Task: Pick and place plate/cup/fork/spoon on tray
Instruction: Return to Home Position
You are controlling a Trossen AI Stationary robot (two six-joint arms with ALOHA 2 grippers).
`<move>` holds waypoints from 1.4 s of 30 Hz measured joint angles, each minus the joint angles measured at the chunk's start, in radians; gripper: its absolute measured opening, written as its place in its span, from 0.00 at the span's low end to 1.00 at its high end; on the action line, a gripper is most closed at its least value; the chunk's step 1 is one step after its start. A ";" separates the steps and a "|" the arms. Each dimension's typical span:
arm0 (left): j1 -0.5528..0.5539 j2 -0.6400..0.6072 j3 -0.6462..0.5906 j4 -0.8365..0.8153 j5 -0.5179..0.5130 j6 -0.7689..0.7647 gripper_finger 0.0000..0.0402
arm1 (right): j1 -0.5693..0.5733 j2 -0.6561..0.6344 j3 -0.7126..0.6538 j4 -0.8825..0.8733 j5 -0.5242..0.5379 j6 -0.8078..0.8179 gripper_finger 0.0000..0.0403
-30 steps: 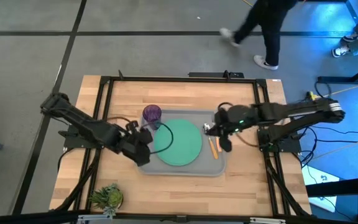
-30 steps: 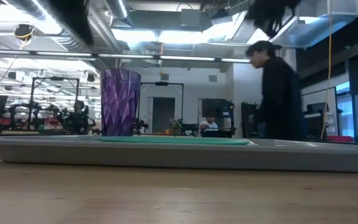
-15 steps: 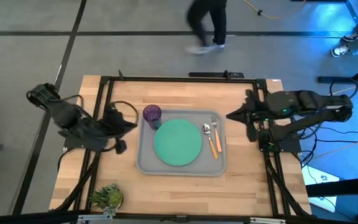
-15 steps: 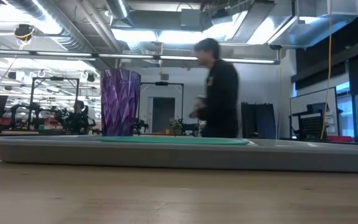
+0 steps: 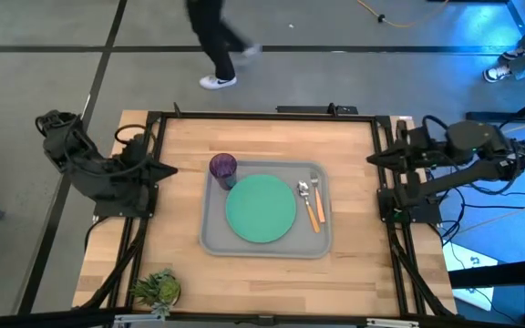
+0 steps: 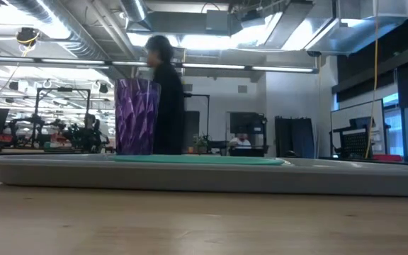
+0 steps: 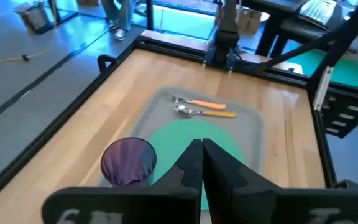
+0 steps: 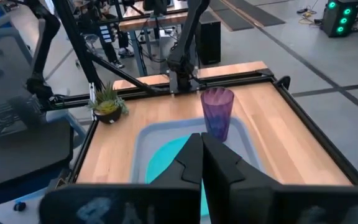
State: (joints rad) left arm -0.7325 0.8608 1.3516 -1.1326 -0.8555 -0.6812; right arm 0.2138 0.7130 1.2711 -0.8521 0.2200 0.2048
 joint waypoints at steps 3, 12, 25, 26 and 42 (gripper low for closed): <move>-0.020 -0.038 -0.036 0.002 -0.003 0.003 0.00 | 0.000 -0.057 -0.039 -0.018 0.000 0.001 0.01; -0.080 -0.235 -0.256 0.086 -0.077 -0.042 0.00 | 0.000 -0.233 -0.217 0.010 -0.011 0.064 0.01; -0.092 -0.585 -0.528 0.340 -0.085 0.093 0.00 | 0.000 -0.484 -0.438 0.171 -0.021 0.087 0.01; -0.092 -0.609 -0.543 0.359 -0.084 0.112 0.00 | 0.000 -0.500 -0.454 0.190 -0.029 0.088 0.01; -0.091 -0.856 -0.713 0.614 0.066 0.433 0.00 | 0.000 -0.639 -0.646 0.384 -0.119 0.076 0.01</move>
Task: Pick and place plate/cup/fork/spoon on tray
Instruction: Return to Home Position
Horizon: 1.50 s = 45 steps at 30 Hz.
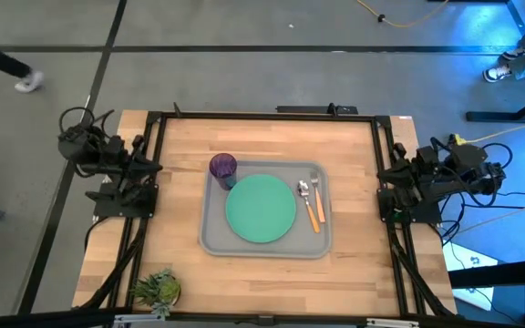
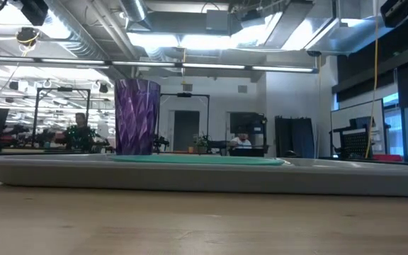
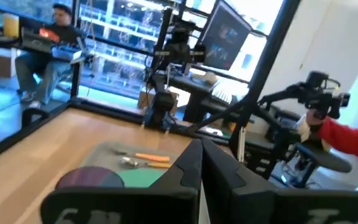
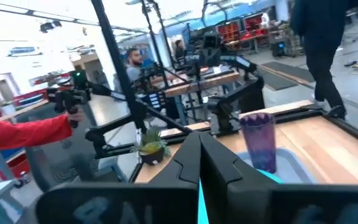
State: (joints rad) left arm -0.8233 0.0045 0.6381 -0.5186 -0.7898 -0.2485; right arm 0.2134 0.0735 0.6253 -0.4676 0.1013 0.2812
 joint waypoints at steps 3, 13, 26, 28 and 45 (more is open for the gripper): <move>0.000 -0.001 -0.007 0.024 0.029 0.020 0.00 | 0.000 -0.024 -0.045 0.027 -0.026 0.003 0.01; 0.000 -0.001 -0.082 0.148 0.079 0.066 0.00 | 0.000 -0.051 -0.270 0.377 -0.131 -0.043 0.01; 0.000 -0.001 -0.255 0.360 0.128 0.140 0.00 | 0.000 -0.050 -0.539 0.696 -0.184 0.003 0.01; 0.000 -0.001 -0.277 0.389 0.127 0.160 0.00 | 0.000 -0.050 -0.562 0.698 -0.185 0.002 0.01; 0.000 -0.002 -0.490 0.531 0.127 0.196 0.00 | 0.000 -0.050 -0.619 0.693 -0.235 -0.059 0.01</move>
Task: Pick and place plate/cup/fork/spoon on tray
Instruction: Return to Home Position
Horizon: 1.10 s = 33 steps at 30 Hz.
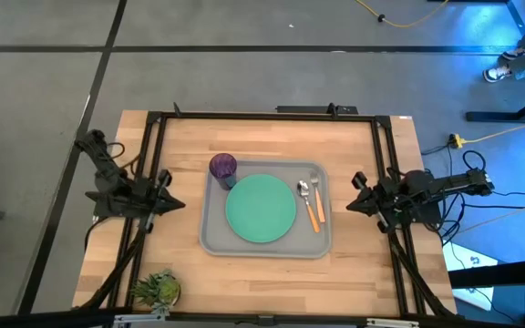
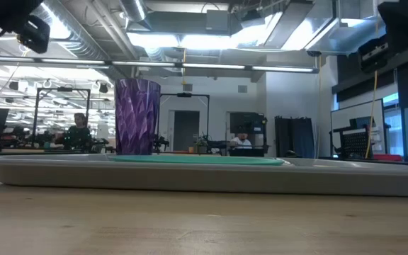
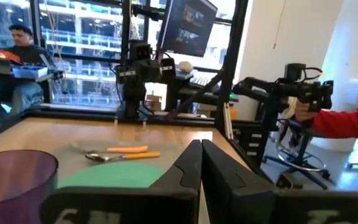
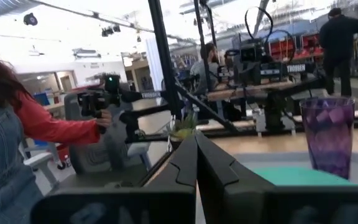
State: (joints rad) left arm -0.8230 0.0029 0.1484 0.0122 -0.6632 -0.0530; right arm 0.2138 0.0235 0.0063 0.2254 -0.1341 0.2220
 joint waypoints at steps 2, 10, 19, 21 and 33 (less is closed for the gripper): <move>0.000 0.000 -0.029 0.024 0.005 0.009 0.00 | 0.000 0.000 0.000 -0.023 -0.001 0.001 0.01; 0.000 0.003 -0.141 0.123 0.039 0.000 0.00 | 0.000 0.000 0.000 -0.070 0.000 0.003 0.01; 0.000 0.002 -0.141 0.096 0.068 0.023 0.00 | 0.000 0.001 0.000 -0.175 0.000 0.002 0.01; 0.000 0.002 -0.141 0.086 0.080 0.039 0.00 | 0.000 0.004 0.000 -0.186 0.000 0.001 0.01; 0.000 0.003 -0.141 0.062 0.083 0.037 0.00 | 0.000 0.007 0.001 -0.184 0.002 -0.022 0.02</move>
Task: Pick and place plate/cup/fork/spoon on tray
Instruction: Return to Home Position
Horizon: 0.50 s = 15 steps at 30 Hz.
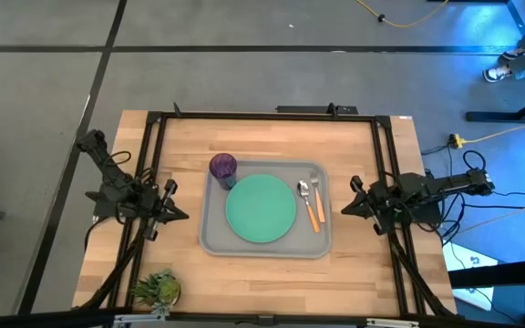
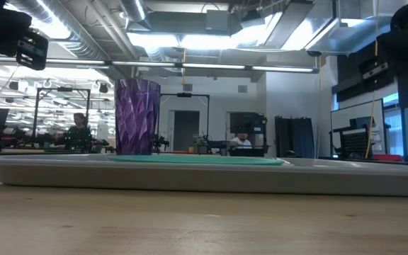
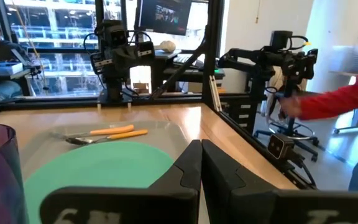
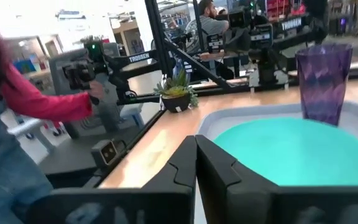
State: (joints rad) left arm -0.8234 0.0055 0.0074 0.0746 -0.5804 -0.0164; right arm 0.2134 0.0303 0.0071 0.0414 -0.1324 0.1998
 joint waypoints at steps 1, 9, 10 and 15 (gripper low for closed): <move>0.000 0.000 0.000 0.000 0.000 0.000 0.00 | 0.000 0.000 0.000 0.000 0.000 0.026 0.03; 0.000 0.000 0.000 -0.002 -0.004 0.027 0.00 | 0.000 0.000 0.000 0.000 0.000 0.082 0.05; 0.000 0.000 0.000 -0.002 -0.004 0.027 0.00 | 0.000 0.000 0.000 0.000 0.000 0.084 0.05; 0.000 0.000 0.000 -0.002 -0.004 0.027 0.00 | 0.000 0.000 0.000 0.000 0.000 0.083 0.05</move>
State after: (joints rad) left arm -0.8232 0.0055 0.0078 0.0725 -0.5846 0.0105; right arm 0.2135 0.0307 0.0074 0.0414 -0.1326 0.2832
